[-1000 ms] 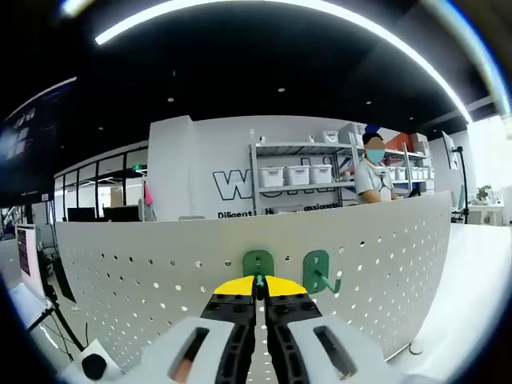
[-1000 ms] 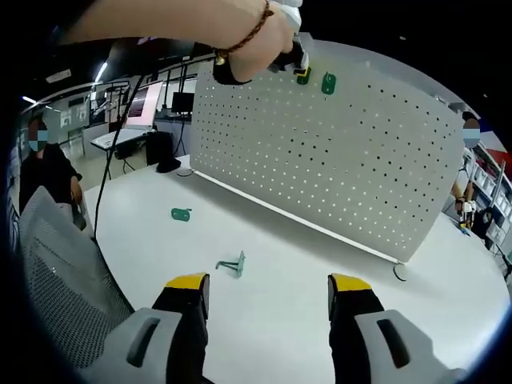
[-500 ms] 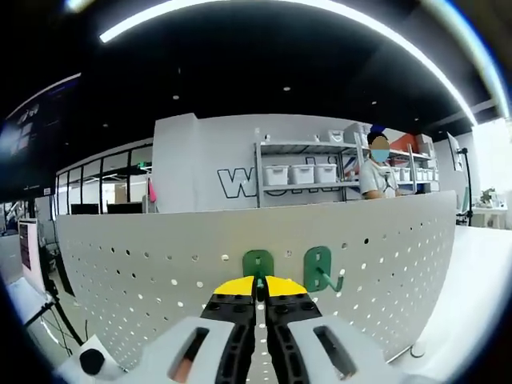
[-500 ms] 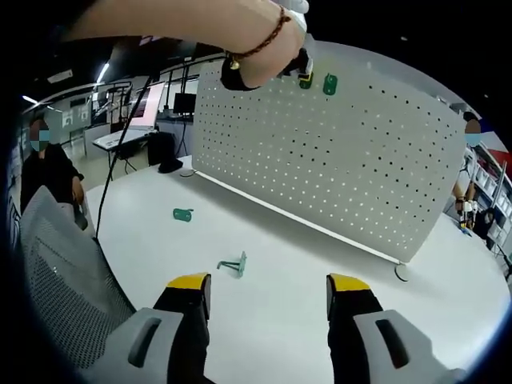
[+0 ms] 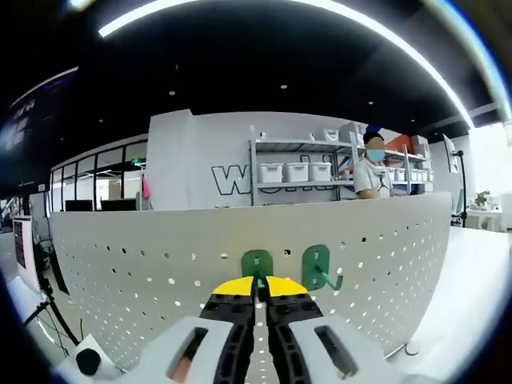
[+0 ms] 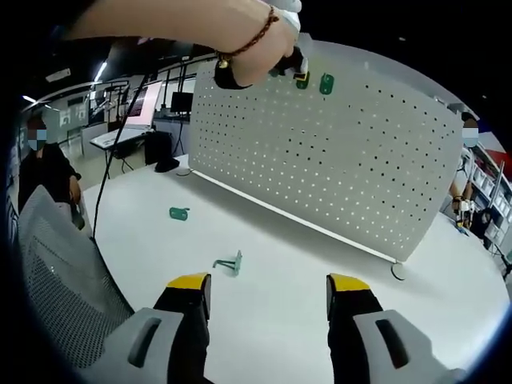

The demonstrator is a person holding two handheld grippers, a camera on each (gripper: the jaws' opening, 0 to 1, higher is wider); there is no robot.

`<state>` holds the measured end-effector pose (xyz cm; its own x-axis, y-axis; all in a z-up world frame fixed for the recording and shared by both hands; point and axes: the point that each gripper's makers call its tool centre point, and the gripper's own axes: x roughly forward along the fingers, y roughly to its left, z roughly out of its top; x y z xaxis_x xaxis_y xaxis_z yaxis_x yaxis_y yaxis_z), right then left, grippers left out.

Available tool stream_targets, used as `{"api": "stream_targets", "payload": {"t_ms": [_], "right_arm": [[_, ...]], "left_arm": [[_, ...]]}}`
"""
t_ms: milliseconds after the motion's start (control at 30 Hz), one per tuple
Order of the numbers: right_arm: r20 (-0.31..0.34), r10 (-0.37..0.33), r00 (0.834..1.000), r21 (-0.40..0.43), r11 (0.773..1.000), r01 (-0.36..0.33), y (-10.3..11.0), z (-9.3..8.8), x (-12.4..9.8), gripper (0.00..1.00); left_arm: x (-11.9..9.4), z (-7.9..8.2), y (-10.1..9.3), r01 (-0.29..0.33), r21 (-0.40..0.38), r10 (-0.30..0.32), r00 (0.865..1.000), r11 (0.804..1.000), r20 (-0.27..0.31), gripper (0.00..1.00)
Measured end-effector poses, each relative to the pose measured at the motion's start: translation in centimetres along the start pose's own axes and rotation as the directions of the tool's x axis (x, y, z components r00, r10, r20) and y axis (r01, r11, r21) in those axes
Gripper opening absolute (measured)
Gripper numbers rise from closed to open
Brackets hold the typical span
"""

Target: Insert the hook assembly into the mounting plate slot until the hook locks in place.

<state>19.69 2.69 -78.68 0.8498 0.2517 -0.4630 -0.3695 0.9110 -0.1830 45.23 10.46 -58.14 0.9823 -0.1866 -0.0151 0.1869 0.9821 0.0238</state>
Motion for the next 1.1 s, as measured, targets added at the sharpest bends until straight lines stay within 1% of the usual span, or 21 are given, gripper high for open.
{"api": "stream_targets", "payload": {"t_ms": [67,100,167,200,267,333,467,533,567,600,633,667,700,733,767,833,900,933,967,1067,1100], "right_arm": [[0.002,-0.003,1.000,-0.001,1.000,0.003,0.0,0.0,0.0,0.56],[0.000,-0.003,1.000,-0.001,1.000,0.003,-0.1,0.0,0.0,0.56],[-0.001,-0.003,1.000,0.001,1.000,0.003,-0.1,0.0,0.0,0.56],[-0.001,-0.005,1.000,-0.001,1.000,0.005,-0.1,0.0,0.0,0.56],[0.000,-0.008,1.000,0.001,1.000,0.008,-0.2,0.0,0.0,0.56],[-0.001,-0.011,1.000,0.001,1.000,0.011,-0.2,0.0,-0.1,0.56],[-0.001,-0.019,1.000,0.003,1.000,0.019,-0.4,-0.1,-0.1,0.56],[0.000,-0.020,1.000,0.005,1.000,0.020,-0.5,0.0,-0.1,0.56],[0.000,-0.019,1.000,0.005,1.000,0.018,-0.5,0.0,-0.1,0.56],[0.005,-0.016,1.000,0.002,1.000,0.016,-0.4,0.1,-0.1,0.56],[0.012,-0.018,1.000,-0.001,1.000,0.018,-0.4,0.2,-0.2,0.56],[0.017,-0.021,1.000,-0.003,1.000,0.021,-0.5,0.3,-0.3,0.56],[0.018,-0.024,1.000,-0.002,1.000,0.024,-0.5,0.3,-0.3,0.56],[0.020,-0.026,0.999,0.001,1.000,0.026,-0.6,0.4,-0.3,0.56],[0.020,-0.028,0.999,0.005,1.000,0.028,-0.7,0.4,-0.3,0.56],[0.018,-0.026,0.999,0.011,1.000,0.026,-0.7,0.3,-0.3,0.57],[0.021,-0.024,0.999,0.009,1.000,0.024,-0.6,0.4,-0.3,0.57],[0.023,-0.025,0.999,0.007,1.000,0.024,-0.6,0.4,-0.3,0.57],[0.025,-0.024,0.999,0.007,1.000,0.023,-0.6,0.5,-0.3,0.57],[0.025,-0.022,0.999,0.006,1.000,0.021,-0.5,0.4,-0.3,0.57],[0.025,-0.022,0.999,0.003,1.000,0.022,-0.5,0.4,-0.4,0.57]], "left_arm": [[-0.3,0.4,0.0,0.012,0.005,-0.012,1.000,1.000,0.010,0.05],[-0.4,0.7,0.0,0.017,0.022,-0.018,1.000,1.000,0.015,0.09],[-0.6,1.1,0.3,0.012,0.027,-0.012,1.000,1.000,0.023,0.15],[-0.7,1.7,0.0,0.052,-0.022,-0.051,0.998,0.998,0.040,0.17],[-0.9,2.1,0.6,0.047,-0.007,-0.046,0.998,0.999,0.036,0.22],[-1.1,2.3,1.0,0.054,0.002,-0.054,0.998,0.999,0.029,0.29],[-2.1,2.2,2.1,0.075,0.003,-0.075,0.997,0.997,-0.009,0.40],[-2.5,2.1,2.3,0.100,0.008,-0.100,0.995,0.995,-0.017,0.41],[-2.7,1.9,2.1,0.143,-0.019,-0.143,0.989,0.990,-0.020,0.40],[-3.0,1.5,2.0,0.171,-0.036,-0.172,0.984,0.985,-0.041,0.39],[-3.2,1.3,2.2,0.194,-0.029,-0.196,0.979,0.980,-0.053,0.38],[-3.5,1.3,2.7,0.218,0.008,-0.217,0.975,0.976,-0.050,0.40],[-3.8,0.9,3.0,0.228,0.015,-0.227,0.971,0.973,-0.071,0.43],[-4.2,0.5,3.7,0.240,-0.003,-0.240,0.966,0.971,-0.095,0.45],[-4.5,0.4,4.3,0.244,-0.013,-0.244,0.965,0.970,-0.098,0.47],[-5.4,-0.4,5.4,0.257,-0.043,-0.260,0.955,0.965,-0.139,0.52],[-6.2,-0.8,6.4,0.257,-0.032,-0.258,0.954,0.966,-0.155,0.60],[-6.8,-1.1,6.7,0.265,-0.042,-0.268,0.949,0.963,-0.168,0.63],[-7.3,-1.4,6.8,0.273,-0.048,-0.277,0.945,0.961,-0.176,0.66],[-8.8,-2.5,7.0,0.299,-0.074,-0.308,0.928,0.952,-0.209,0.70],[-9.3,-3.1,7.0,0.310,-0.091,-0.323,0.919,0.946,-0.227,0.71]]}}
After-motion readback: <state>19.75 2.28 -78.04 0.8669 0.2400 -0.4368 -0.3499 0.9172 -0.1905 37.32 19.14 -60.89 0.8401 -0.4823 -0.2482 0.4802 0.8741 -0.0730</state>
